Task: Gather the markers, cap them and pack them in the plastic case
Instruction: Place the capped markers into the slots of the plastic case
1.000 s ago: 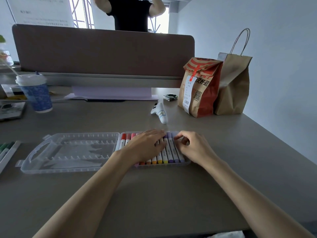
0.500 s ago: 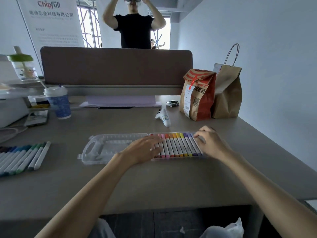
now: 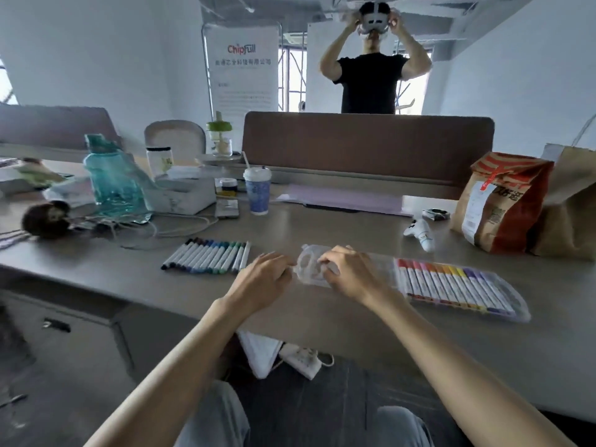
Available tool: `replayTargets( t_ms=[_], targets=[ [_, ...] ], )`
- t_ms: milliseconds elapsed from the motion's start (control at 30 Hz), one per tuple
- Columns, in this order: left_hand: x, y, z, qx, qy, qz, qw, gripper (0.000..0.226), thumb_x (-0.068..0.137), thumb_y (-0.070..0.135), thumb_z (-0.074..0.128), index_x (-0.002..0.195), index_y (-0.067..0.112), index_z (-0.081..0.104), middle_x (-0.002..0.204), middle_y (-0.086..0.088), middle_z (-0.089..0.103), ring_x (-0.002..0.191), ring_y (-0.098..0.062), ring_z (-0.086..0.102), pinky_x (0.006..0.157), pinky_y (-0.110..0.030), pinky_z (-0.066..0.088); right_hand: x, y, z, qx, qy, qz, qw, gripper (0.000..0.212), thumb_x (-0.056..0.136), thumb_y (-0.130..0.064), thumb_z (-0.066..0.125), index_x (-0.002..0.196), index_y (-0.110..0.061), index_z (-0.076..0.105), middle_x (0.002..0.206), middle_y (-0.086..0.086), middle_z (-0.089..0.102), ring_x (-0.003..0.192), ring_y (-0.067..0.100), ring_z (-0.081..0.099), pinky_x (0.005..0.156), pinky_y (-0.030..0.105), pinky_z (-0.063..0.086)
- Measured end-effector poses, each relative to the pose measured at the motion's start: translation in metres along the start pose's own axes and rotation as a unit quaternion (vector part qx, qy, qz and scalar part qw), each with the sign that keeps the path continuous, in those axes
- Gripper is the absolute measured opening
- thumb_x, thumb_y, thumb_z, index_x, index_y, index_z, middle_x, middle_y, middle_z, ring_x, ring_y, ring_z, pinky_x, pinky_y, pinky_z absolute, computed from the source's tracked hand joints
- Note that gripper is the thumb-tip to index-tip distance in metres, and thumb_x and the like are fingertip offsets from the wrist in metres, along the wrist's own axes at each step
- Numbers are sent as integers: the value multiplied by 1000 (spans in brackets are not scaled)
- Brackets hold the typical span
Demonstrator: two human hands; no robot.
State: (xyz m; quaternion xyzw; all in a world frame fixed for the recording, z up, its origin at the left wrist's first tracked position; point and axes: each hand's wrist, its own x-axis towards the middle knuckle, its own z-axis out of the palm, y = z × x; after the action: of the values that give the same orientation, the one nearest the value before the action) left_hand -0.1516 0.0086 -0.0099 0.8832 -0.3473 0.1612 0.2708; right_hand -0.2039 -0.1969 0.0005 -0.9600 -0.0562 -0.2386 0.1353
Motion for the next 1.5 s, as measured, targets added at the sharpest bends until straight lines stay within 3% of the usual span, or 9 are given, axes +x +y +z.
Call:
replayTargets(
  t_ms=[167, 367, 533, 633, 867, 1033, 1167, 1300, 1500],
  targets=[
    [-19, -63, -51, 10, 48, -94, 994, 22, 95, 25, 54, 113, 24, 67, 117, 6, 64, 108, -15, 57, 82, -22, 39, 52, -69, 33, 28, -19, -36, 999, 21, 92, -29, 54, 105, -23, 70, 108, 1, 68, 104, 23, 60, 88, 37, 48],
    [-25, -126, -91, -10, 146, -224, 964, 20, 91, 27, 53, 100, 32, 69, 104, 10, 68, 93, -17, 63, 79, -31, 50, 95, -108, 76, 50, -42, -48, 997, 21, 91, -27, 55, 103, -19, 70, 105, 1, 68, 98, 23, 60, 82, 34, 46],
    [-6, -178, -110, 58, 85, -332, 938, 19, 88, 30, 53, 96, 25, 69, 101, -1, 68, 92, -27, 62, 76, -32, 48, 125, -120, 108, 87, -62, -38, 994, 18, 89, -26, 59, 101, -18, 71, 101, 5, 69, 95, 27, 62, 82, 36, 50],
    [8, -204, -112, 16, 23, -364, 931, 16, 84, 35, 62, 88, 25, 74, 93, -2, 72, 89, -27, 67, 78, -33, 54, 137, -125, 117, 118, -70, -22, 990, 20, 88, -26, 62, 105, -21, 71, 104, 2, 71, 95, 22, 64, 82, 31, 50],
    [31, -234, -104, 18, -31, -377, 926, 29, 77, 41, 70, 62, 18, 62, 64, 0, 63, 66, -22, 61, 66, -29, 51, 153, -133, 125, 149, -83, -35, 985, 21, 91, -29, 59, 109, -23, 69, 105, -2, 70, 93, 17, 62, 83, 32, 51],
    [41, -225, -109, 106, -84, -397, 908, 30, 71, 42, 67, 72, 13, 59, 74, -4, 62, 74, -24, 63, 68, -29, 54, 158, -138, 131, 179, -91, -17, 979, 23, 92, -32, 58, 113, -25, 66, 103, -6, 70, 91, 12, 62, 81, 29, 52],
    [30, -230, -117, -30, -67, -422, 904, 34, 71, 42, 68, 69, 8, 61, 66, -4, 65, 56, -19, 60, 52, -22, 49, 158, -145, 135, 202, -78, -10, 976, 19, 92, -32, 58, 108, -27, 67, 98, -8, 70, 86, 10, 63, 80, 33, 54],
    [-2, -225, -118, -318, 81, -389, 861, 26, 85, 29, 64, 66, 12, 60, 59, -3, 54, 52, -17, 49, 47, -20, 37, 166, -162, 136, 215, -78, 12, 973, 14, 91, -29, 60, 101, -24, 69, 91, -9, 70, 86, 12, 64, 80, 30, 52],
    [-33, -226, -121, -432, 188, -336, 816, 21, 90, 15, 54, 70, 12, 60, 73, -12, 49, 56, -12, 42, 38, -17, 25, 193, -199, 148, 128, -112, 30, 985, 20, 88, -38, 59, 88, -21, 70, 89, -3, 71, 86, 19, 65, 75, 30, 51]
  ],
)
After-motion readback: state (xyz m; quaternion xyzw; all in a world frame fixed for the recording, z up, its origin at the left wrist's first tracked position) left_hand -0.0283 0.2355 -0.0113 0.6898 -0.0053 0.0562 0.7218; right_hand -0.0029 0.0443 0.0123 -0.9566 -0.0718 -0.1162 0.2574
